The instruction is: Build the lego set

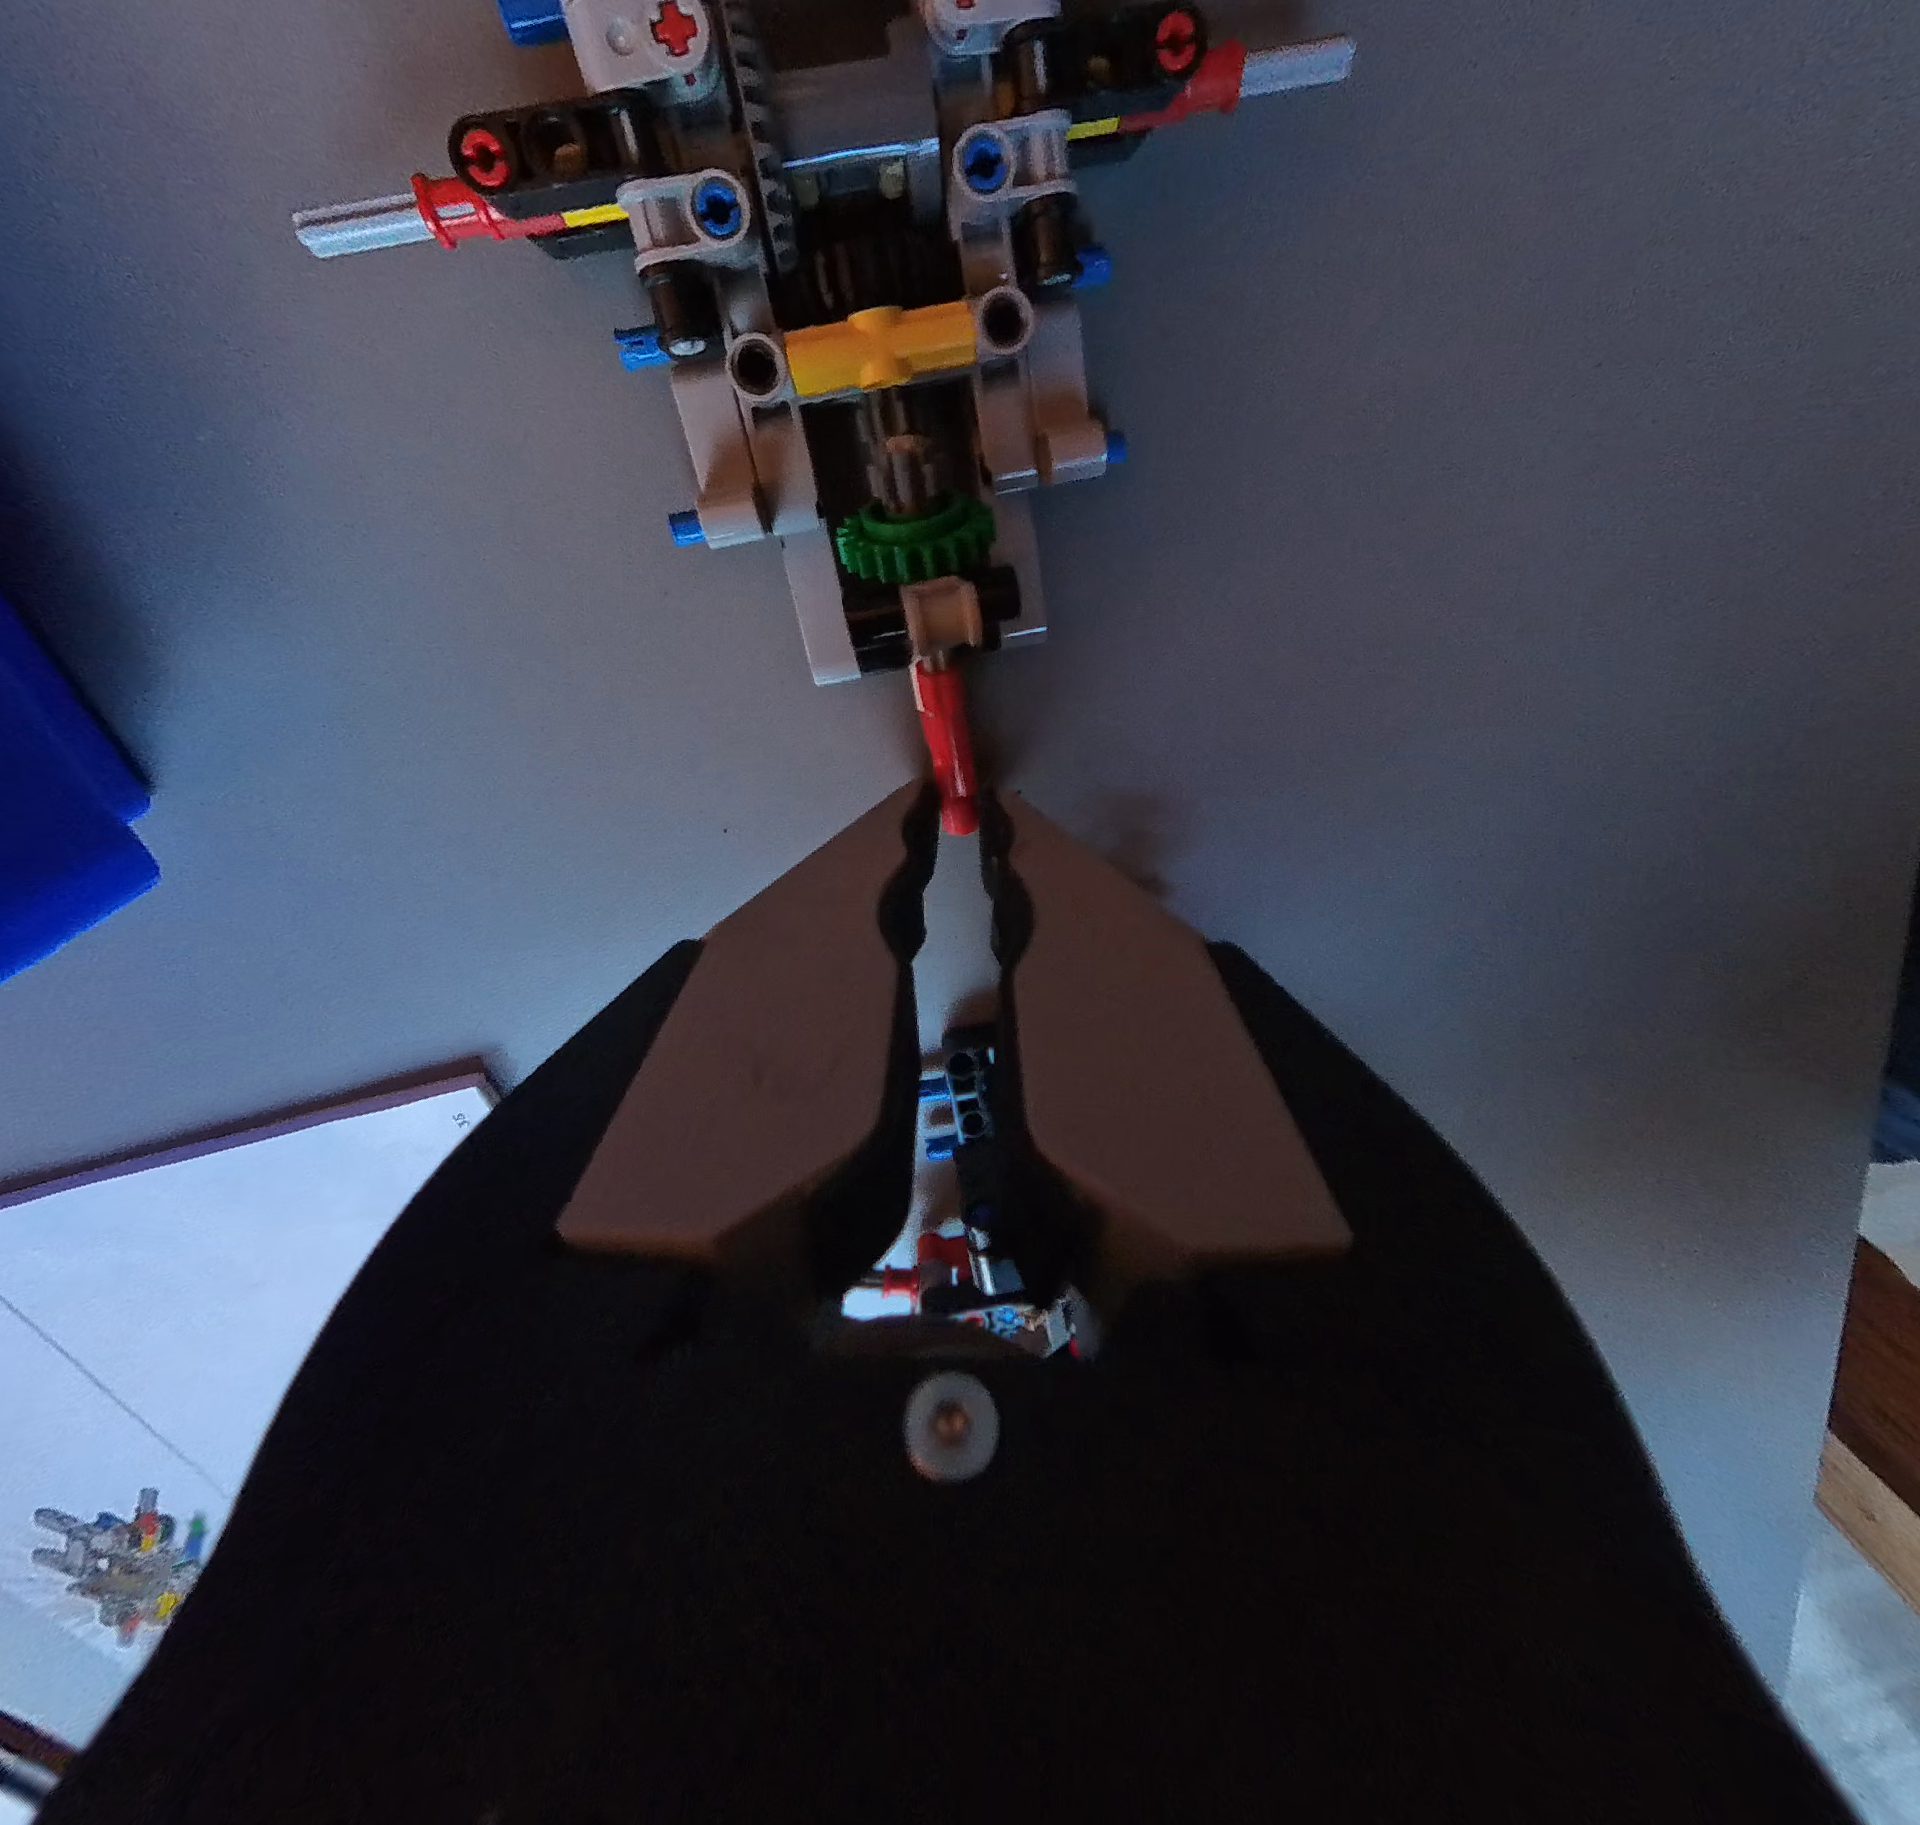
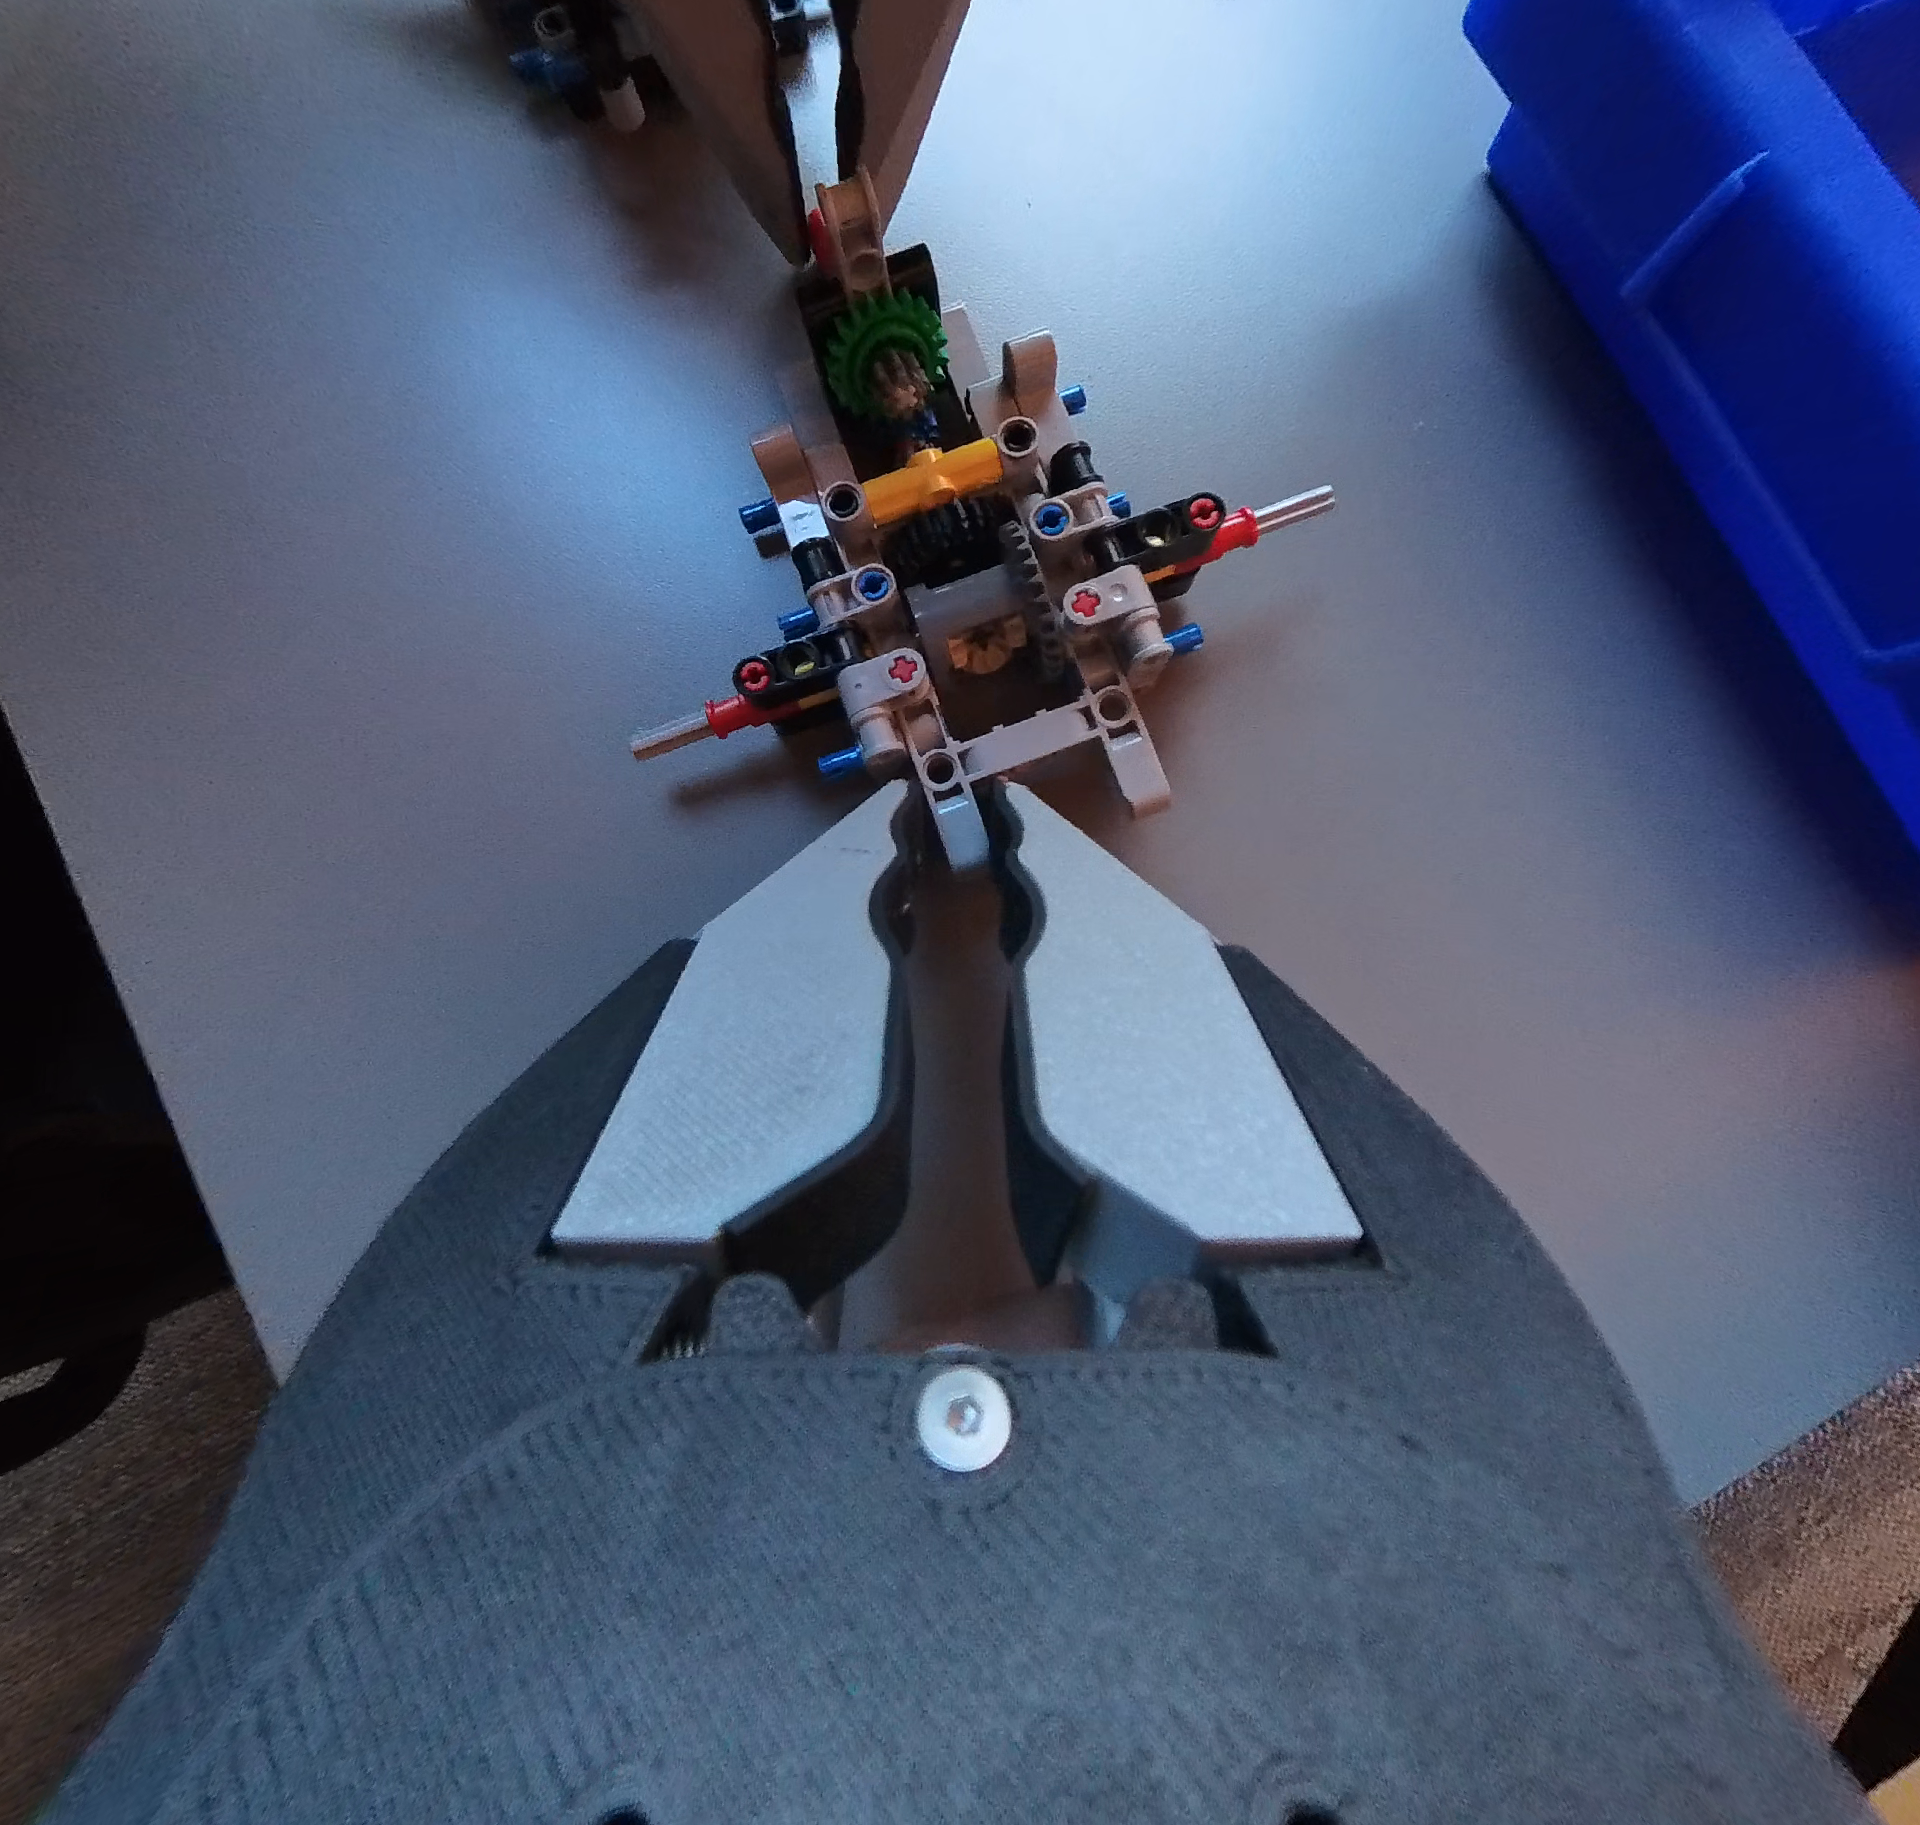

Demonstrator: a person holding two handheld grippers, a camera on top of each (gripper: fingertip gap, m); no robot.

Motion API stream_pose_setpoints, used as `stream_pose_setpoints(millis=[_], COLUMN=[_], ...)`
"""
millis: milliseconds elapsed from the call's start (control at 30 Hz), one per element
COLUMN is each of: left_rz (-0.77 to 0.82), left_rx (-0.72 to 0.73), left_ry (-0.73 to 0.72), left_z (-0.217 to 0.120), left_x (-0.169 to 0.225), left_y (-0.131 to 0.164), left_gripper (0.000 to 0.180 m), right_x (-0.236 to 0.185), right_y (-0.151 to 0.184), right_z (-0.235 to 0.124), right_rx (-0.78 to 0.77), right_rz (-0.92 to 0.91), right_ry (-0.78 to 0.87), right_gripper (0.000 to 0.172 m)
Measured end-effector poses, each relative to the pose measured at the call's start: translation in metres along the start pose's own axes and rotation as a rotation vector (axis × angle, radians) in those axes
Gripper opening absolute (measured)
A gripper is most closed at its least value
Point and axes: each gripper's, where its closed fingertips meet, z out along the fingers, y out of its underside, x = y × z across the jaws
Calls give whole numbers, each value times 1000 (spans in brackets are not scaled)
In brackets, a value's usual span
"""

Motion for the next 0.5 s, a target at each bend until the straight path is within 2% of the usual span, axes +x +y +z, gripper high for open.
stream_pose_setpoints(millis=[333,400,500], left_rz=[-69,-69,-76], left_rx=[59,59,82], left_ry=[3,-6,-17], left_z=[0,-1,-3], left_x=[1,2,2], left_y=[-4,-3,-3], left_gripper=[5,20,21], right_x=[-1,-1,1], right_y=[-2,-1,-7], right_z=[1,-1,-9], right_rx=[10,15,35], right_rz=[-5,5,9], right_ry=[-6,-1,15], right_gripper=[8,16,18])
